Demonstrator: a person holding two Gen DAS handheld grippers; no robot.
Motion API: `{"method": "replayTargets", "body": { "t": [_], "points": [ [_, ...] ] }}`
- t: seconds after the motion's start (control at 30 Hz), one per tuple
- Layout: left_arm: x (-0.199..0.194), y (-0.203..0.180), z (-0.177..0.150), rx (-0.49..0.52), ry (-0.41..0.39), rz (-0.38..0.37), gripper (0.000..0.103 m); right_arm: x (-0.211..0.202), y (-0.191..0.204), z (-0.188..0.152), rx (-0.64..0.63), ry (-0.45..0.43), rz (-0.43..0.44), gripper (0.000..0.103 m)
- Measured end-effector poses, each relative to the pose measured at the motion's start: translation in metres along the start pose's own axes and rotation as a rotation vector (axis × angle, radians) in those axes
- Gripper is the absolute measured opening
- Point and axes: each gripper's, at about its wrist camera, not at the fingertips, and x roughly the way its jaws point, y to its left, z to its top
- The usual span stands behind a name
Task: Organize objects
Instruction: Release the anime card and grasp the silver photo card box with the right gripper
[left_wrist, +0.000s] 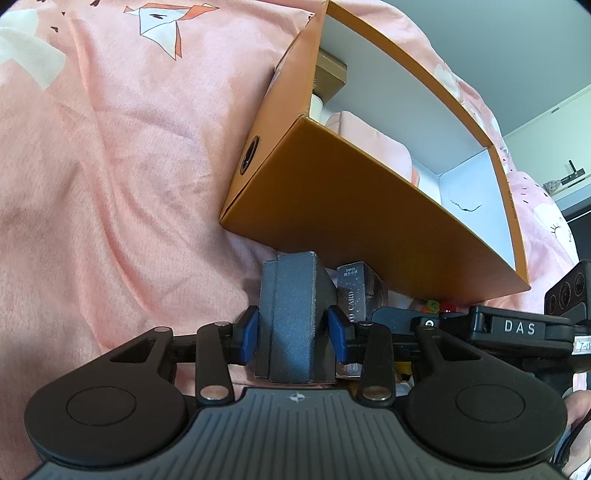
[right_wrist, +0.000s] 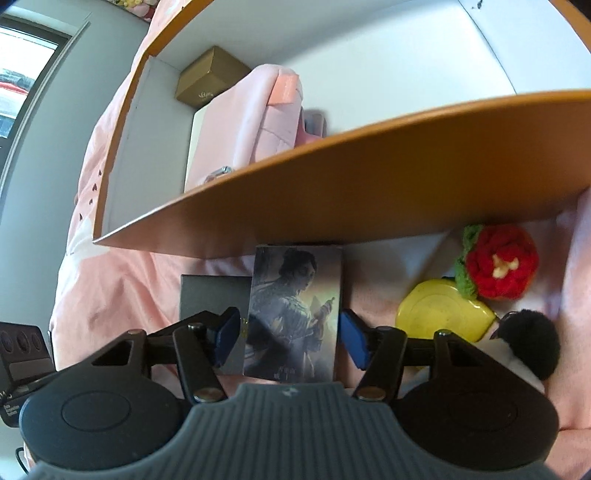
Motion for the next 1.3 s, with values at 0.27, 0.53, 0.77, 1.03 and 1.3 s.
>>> {"method": "replayTargets", "body": {
  "t": [0.27, 0.53, 0.77, 1.03, 1.3],
  "points": [
    [0.003, -0.003, -0.002, 0.002, 0.008, 0.017, 0.045, 0.012, -0.016, 0.007, 0.073, 0.011, 0.026, 0.059],
    [0.003, -0.004, -0.005, -0.006, 0.006, 0.012, 0.044, 0.022, -0.029, 0.010, 0.131, 0.028, 0.093, 0.061],
    [0.002, -0.007, -0.010, 0.000, 0.005, 0.022, 0.044, -0.001, -0.011, 0.002, 0.063, -0.003, 0.083, 0.038],
    [-0.006, -0.007, -0.020, 0.008, 0.003, 0.033, 0.044, -0.022, 0.012, -0.004, 0.018, -0.078, 0.102, 0.027],
    [-0.008, -0.011, -0.025, 0.027, 0.000, 0.051, 0.044, -0.019, 0.015, -0.003, 0.025, -0.080, 0.125, 0.034]
  ]
}}
